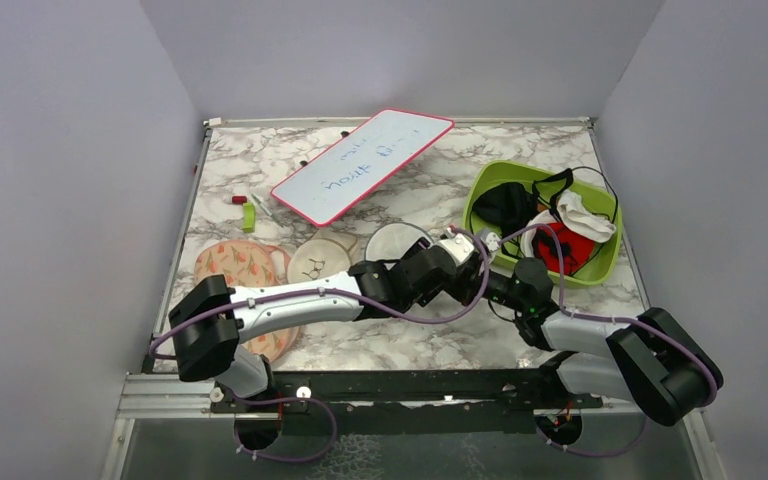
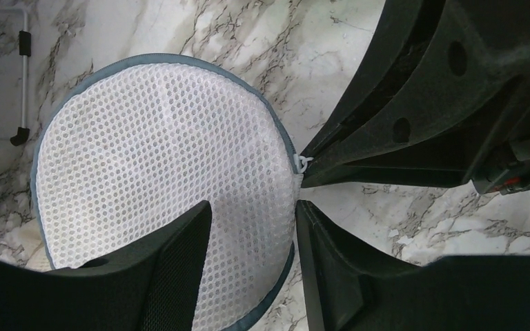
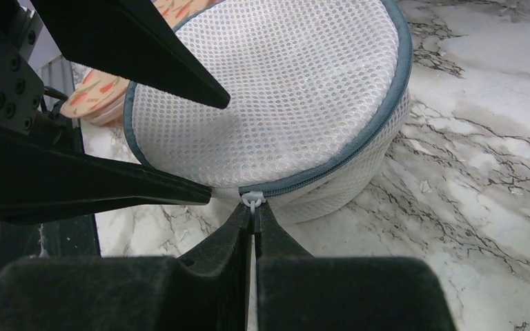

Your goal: Unzip the laundry bag and remove the bra

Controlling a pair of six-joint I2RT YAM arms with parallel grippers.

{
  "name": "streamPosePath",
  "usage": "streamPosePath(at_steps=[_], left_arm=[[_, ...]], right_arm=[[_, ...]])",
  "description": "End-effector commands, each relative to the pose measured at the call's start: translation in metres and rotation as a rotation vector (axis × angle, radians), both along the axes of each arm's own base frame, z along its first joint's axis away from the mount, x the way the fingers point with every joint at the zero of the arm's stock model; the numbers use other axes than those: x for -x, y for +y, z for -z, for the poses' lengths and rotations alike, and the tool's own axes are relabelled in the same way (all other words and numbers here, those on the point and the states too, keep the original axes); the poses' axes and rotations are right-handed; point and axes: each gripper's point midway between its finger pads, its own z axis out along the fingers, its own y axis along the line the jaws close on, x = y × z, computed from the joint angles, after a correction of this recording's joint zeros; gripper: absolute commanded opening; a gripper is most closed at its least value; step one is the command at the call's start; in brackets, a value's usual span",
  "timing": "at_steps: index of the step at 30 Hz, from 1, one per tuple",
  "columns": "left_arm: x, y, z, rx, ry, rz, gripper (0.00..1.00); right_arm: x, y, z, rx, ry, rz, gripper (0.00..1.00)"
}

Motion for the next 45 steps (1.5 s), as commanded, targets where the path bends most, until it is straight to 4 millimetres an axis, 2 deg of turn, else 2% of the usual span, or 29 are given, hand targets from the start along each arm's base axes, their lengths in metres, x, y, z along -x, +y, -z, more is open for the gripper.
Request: streamPosePath(at_steps=[1, 4, 7, 10, 14, 23, 25, 30, 33, 35, 36, 38, 40, 42, 45], left_arm=[[-0.006, 0.000, 0.009, -0.041, -0.041, -0.024, 0.39], [-0.006, -0.005, 0.012, -0.050, -0.045, -0.010, 0.37], [-0.005, -0.008, 0.013, -0.066, -0.055, 0.006, 0.27], [-0.006, -0.004, 0.010, -0.079, -0.076, 0.006, 0.15], [0.000, 0.003, 0.001, -0.059, -0.081, 0.032, 0.09], [0.031, 0.012, -0.013, -0.002, -0.042, 0.212, 0.03], [0.041, 0.011, -0.013, 0.015, -0.011, 0.261, 0.00], [0.068, 0.004, -0.017, 0.088, 0.077, 0.359, 0.00], [0.073, 0.004, -0.014, 0.112, 0.103, 0.358, 0.00], [0.070, 0.005, -0.011, 0.119, 0.101, 0.326, 0.00], [0.068, 0.006, -0.009, 0.121, 0.100, 0.304, 0.02], [0.066, 0.005, -0.007, 0.124, 0.106, 0.277, 0.17], [0.061, 0.004, -0.008, 0.139, 0.106, 0.230, 0.28], [0.056, -0.002, -0.016, 0.171, 0.101, 0.197, 0.38], [0.044, -0.008, -0.027, 0.203, 0.084, 0.107, 0.48]], right_arm=[[-0.001, 0.001, -0.002, -0.002, -0.007, 0.007, 0.01], [0.000, 0.001, 0.000, 0.005, -0.001, 0.000, 0.01], [-0.001, 0.002, 0.002, 0.012, 0.006, -0.001, 0.01], [-0.003, 0.000, 0.003, 0.017, 0.009, 0.016, 0.01], [-0.008, -0.003, 0.007, 0.038, 0.024, 0.049, 0.01], [-0.020, -0.018, 0.007, 0.041, 0.032, 0.181, 0.01], [-0.023, -0.023, 0.007, 0.039, 0.029, 0.218, 0.01], [-0.025, -0.026, 0.009, 0.039, 0.034, 0.244, 0.01], [-0.026, -0.026, 0.009, 0.041, 0.039, 0.245, 0.01], [-0.026, -0.026, 0.008, 0.040, 0.035, 0.245, 0.01], [-0.026, -0.026, 0.008, 0.038, 0.033, 0.246, 0.01], [-0.024, -0.026, 0.004, 0.031, 0.018, 0.236, 0.01], [-0.022, -0.025, 0.002, 0.029, 0.005, 0.220, 0.01], [-0.019, -0.022, 0.000, 0.025, -0.006, 0.196, 0.01], [-0.015, -0.019, -0.002, 0.025, -0.019, 0.161, 0.01]])
